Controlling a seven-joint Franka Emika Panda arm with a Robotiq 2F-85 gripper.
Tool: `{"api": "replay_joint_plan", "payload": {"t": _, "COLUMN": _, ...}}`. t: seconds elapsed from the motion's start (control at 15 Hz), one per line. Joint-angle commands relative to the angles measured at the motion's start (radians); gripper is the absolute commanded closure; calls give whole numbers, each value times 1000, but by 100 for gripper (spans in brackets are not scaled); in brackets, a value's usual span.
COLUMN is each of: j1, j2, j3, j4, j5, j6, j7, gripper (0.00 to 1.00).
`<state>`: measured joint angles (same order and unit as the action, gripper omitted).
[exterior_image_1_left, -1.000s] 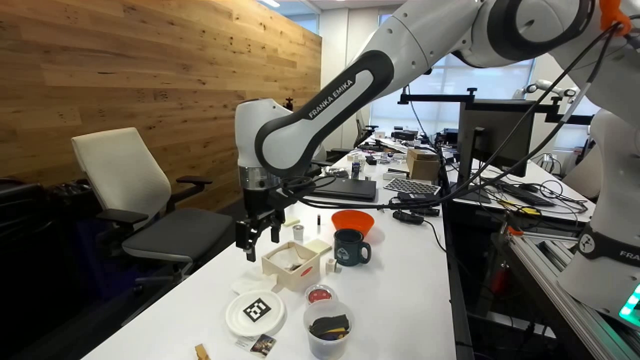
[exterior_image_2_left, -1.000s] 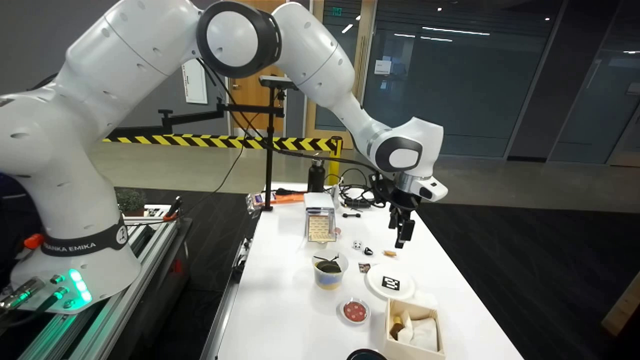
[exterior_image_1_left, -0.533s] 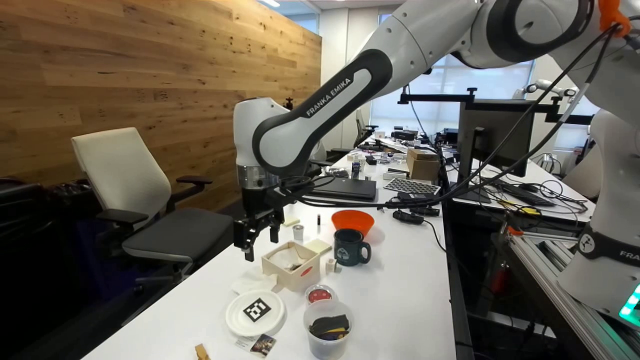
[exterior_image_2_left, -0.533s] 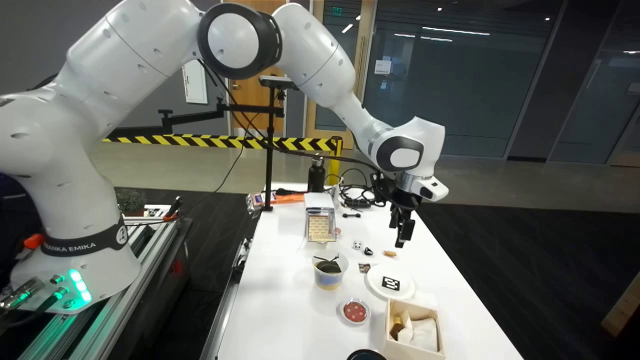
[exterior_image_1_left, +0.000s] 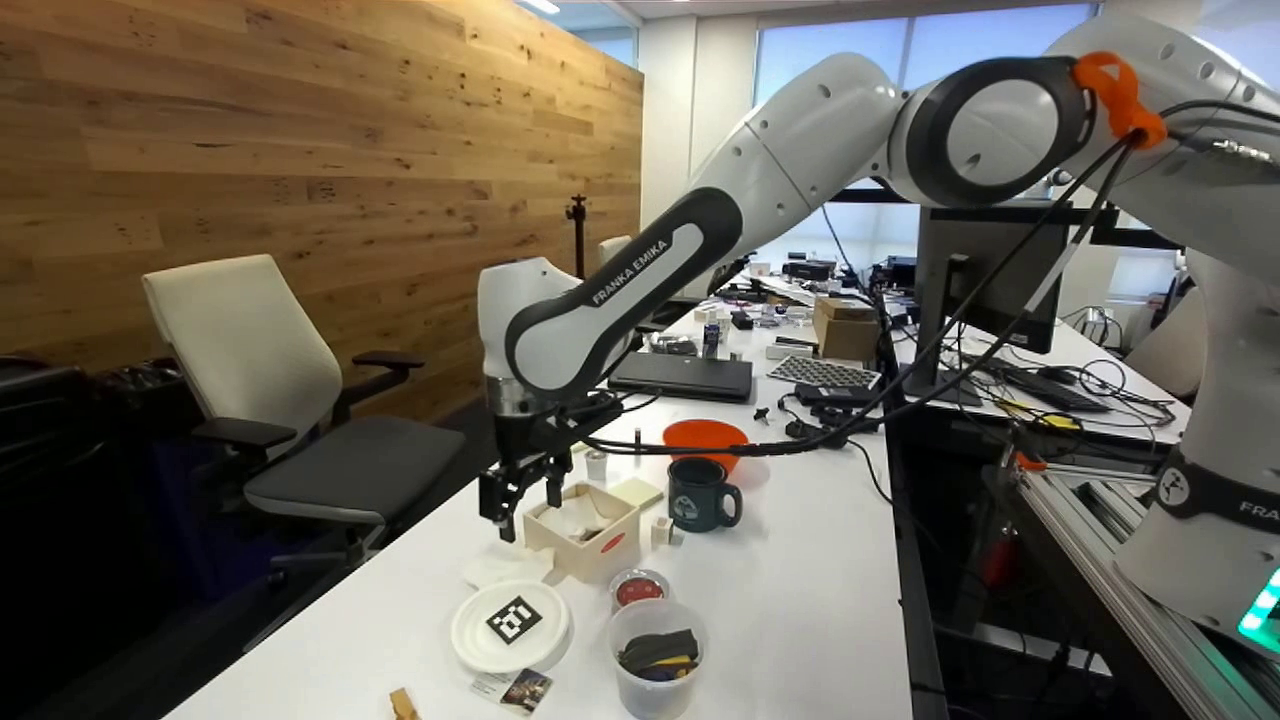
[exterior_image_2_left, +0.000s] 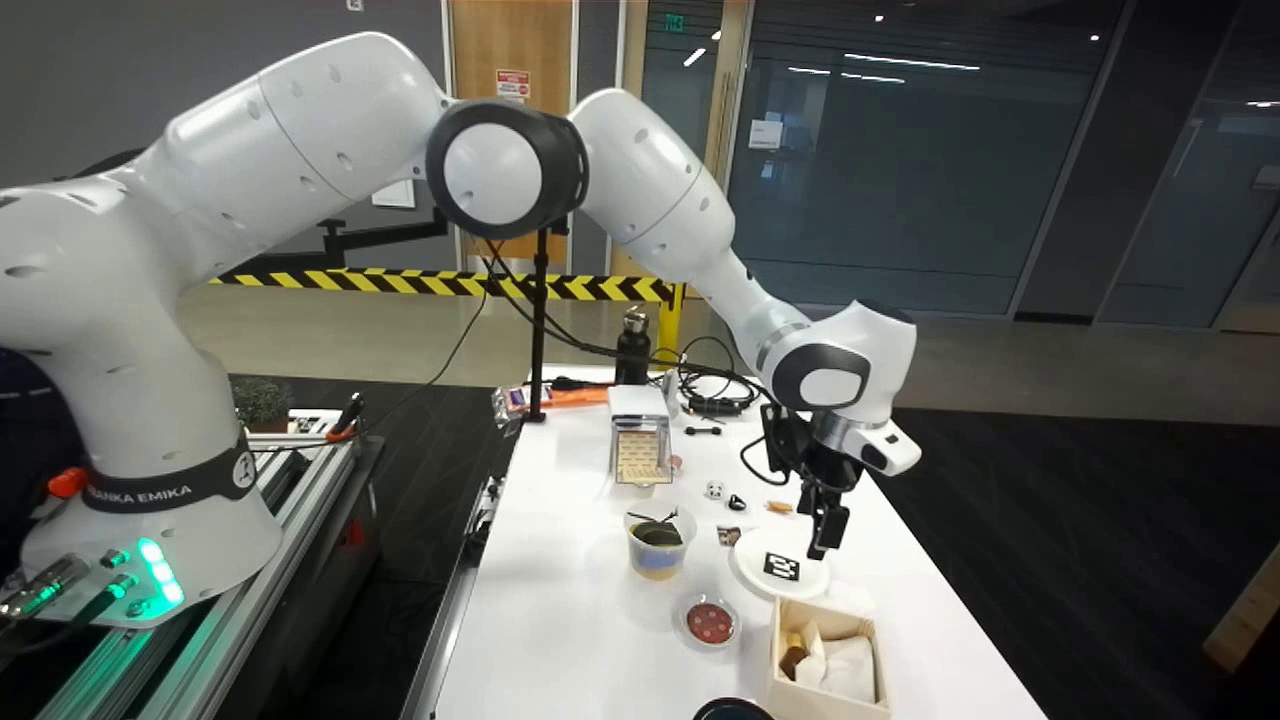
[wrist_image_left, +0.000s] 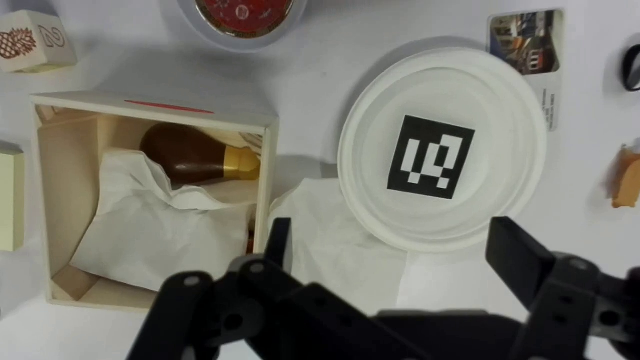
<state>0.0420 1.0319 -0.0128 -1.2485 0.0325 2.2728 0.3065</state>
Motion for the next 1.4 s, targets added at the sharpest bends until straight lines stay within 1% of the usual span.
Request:
{"api": "replay_joint_plan", "payload": {"t": 0.0, "j1": -23, "j2": 162, "j3": 8, "j4": 227, "j5": 50, "j6": -88, "j7": 6, "gripper": 0}}
{"api": "replay_joint_plan", "payload": {"t": 0.67, "j1": 2, "j2": 329, "j3": 20, "j4": 442, "j5": 42, "j6": -245, "j7": 14, "gripper": 0}}
{"api": "replay_joint_plan", "payload": {"t": 0.8, "j1": 2, "j2": 372, "j3": 27, "j4": 508, "j5": 28, "j6": -286, "j7": 19, "gripper": 0}}
{"api": "replay_joint_plan", "payload": {"t": 1.07, "j1": -3, "j2": 439, "j3": 23, "j4": 623, "j5": 25, "j6": -361, "j7": 24, "gripper": 0}}
{"api": "replay_joint_plan", "payload": {"t": 1.33, "j1": -13, "j2": 443, "j3": 24, "j4": 697, "j5": 39, "j6": -381, "j7": 14, "gripper": 0}}
